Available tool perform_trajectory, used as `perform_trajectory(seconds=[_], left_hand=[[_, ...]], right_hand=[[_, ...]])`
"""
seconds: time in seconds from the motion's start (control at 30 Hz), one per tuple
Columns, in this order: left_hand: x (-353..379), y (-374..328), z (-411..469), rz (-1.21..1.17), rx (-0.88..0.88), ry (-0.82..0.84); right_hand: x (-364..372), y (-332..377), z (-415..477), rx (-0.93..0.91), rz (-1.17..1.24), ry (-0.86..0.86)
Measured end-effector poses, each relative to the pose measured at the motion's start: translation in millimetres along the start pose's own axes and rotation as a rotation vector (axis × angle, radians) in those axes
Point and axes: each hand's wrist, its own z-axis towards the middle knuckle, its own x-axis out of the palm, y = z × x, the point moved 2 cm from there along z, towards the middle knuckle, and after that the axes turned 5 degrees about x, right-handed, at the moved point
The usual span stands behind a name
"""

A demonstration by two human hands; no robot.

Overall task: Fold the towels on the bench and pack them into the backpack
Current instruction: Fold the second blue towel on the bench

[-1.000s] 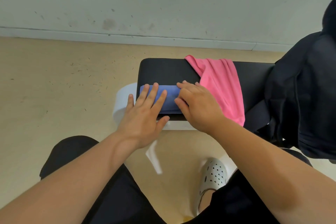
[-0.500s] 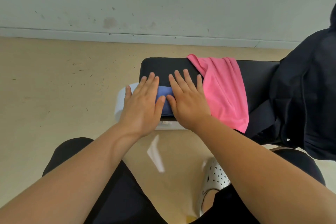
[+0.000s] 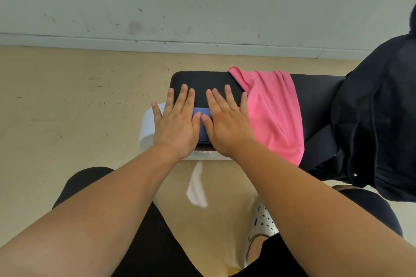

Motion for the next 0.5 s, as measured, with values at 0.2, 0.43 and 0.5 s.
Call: perform_trajectory(seconds=[0.2, 0.43, 0.5], left_hand=[[-9, -1, -11, -0.032, 0.047, 0.004], [-47, 3, -28, -0.132, 0.241, -0.041], [-62, -6, -26, -0.178, 0.273, -0.017]], right_hand=[[-8, 2, -15, -0.168, -0.129, -0.037], [-46, -1, -26, -0.166, -0.092, 0.107], [-59, 1, -29, -0.142, -0.04, 0.097]])
